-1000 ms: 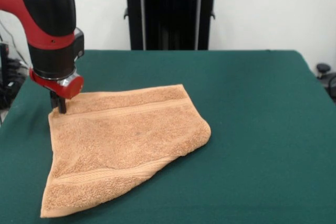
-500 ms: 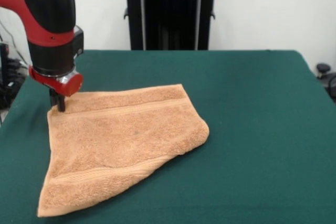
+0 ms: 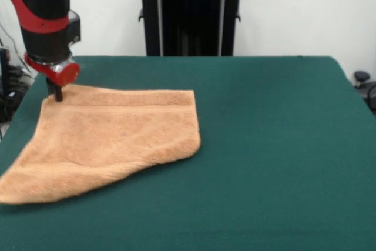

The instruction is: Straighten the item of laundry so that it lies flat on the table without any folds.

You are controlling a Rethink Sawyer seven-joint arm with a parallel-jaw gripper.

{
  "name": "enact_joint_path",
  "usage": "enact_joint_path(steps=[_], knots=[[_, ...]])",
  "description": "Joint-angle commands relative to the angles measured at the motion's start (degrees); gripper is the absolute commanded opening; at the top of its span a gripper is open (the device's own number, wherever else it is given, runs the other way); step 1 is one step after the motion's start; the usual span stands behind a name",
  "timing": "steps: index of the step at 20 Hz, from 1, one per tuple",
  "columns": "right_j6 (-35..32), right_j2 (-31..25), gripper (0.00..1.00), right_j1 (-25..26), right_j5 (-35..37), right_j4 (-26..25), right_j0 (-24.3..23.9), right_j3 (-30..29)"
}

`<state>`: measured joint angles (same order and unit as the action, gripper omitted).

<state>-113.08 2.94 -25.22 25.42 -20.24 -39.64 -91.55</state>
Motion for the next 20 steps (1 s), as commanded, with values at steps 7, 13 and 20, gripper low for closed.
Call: enact_joint_path(steps=[7, 13, 20], knots=[[-2.4, 2.1, 0.0, -0.4, -2.1, -5.1, -2.7, -10.3], [-3.3, 1.7, 0.0, 0.4, -2.1, -4.5, -2.2, -9.7], [-5.4, 0.2, 0.0, 3.5, -1.8, -2.5, 1.2, -6.3]])
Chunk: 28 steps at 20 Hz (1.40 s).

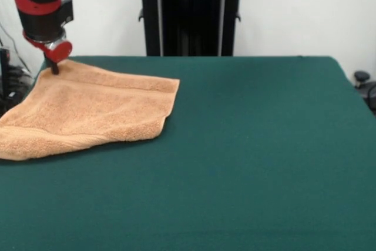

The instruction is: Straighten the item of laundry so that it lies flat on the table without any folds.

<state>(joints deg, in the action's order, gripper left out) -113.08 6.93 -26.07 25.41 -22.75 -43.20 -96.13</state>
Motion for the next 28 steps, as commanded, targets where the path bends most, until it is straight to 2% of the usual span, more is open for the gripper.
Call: enact_joint_path(steps=[1, 6, 8, 13, 19, 28], knots=[[-6.2, -3.8, 0.0, 4.9, -2.0, 0.3, 5.9, -1.1], [-8.7, -4.1, 0.0, 6.5, -3.6, 1.9, 10.3, 2.0], [-8.2, -4.6, 0.0, 4.7, -3.0, 2.2, 11.4, 1.2], [-6.7, -5.5, 0.0, -2.2, 3.6, 5.0, 12.3, -2.1], [-7.1, -5.2, 0.0, -5.3, 7.6, 7.9, 14.1, -3.2], [-10.1, -4.7, 0.0, -4.0, 9.0, 13.4, 18.0, -1.7]])
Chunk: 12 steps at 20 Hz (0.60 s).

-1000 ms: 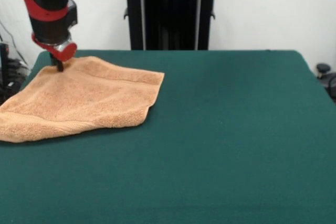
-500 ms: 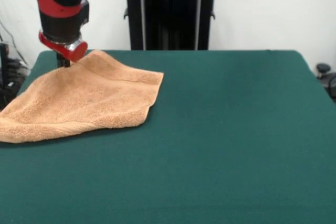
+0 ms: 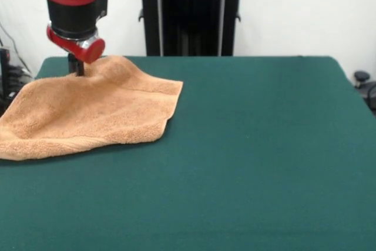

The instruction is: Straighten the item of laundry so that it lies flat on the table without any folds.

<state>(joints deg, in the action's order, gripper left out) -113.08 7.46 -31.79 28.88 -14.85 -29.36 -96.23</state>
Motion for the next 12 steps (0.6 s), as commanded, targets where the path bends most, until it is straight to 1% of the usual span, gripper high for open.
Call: enact_joint_path(steps=[1, 3, 6, 7, 11, 12], knots=[[-10.1, -5.0, 0.0, 1.9, 6.1, 6.0, 4.5, -1.1], [-9.9, -4.4, 0.0, 1.8, 7.3, 6.9, 5.3, -0.5], [-8.3, -3.7, 0.0, -0.3, 9.6, 7.6, 5.6, -1.0], [-7.6, -3.6, 0.0, -1.9, 10.3, 7.8, 5.4, -2.1], [-4.7, -3.7, 0.0, -7.2, 15.7, 9.1, 4.7, -3.2], [-4.1, -3.8, 0.0, -7.9, 17.0, 9.2, 4.6, -2.7]])
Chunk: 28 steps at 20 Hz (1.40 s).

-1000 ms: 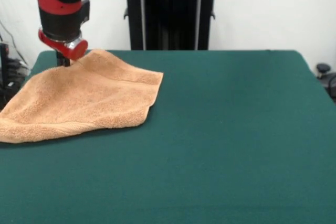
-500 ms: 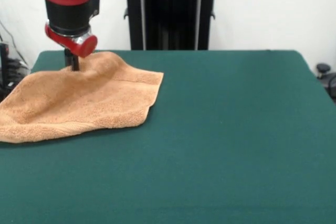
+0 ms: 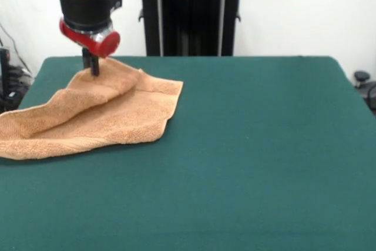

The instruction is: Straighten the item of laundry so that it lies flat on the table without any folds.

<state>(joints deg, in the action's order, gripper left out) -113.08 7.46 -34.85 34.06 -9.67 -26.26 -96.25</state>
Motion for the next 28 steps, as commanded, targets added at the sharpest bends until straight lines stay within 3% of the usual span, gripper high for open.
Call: enact_joint_path(steps=[1, 3, 10, 20, 28], knots=[[-3.9, -4.2, 0.0, -5.0, 12.3, 4.3, 1.4, -2.1], [-3.7, -5.4, 0.0, -4.7, 11.8, 5.0, 1.3, -1.2], [-7.0, -9.8, 0.0, 3.6, 2.8, 8.9, 2.1, 6.0], [-11.5, -9.1, 0.0, 12.9, -6.2, 12.6, 5.2, 11.8], [-15.7, -6.2, 0.0, 18.0, -8.5, 17.8, 9.4, 15.5]])
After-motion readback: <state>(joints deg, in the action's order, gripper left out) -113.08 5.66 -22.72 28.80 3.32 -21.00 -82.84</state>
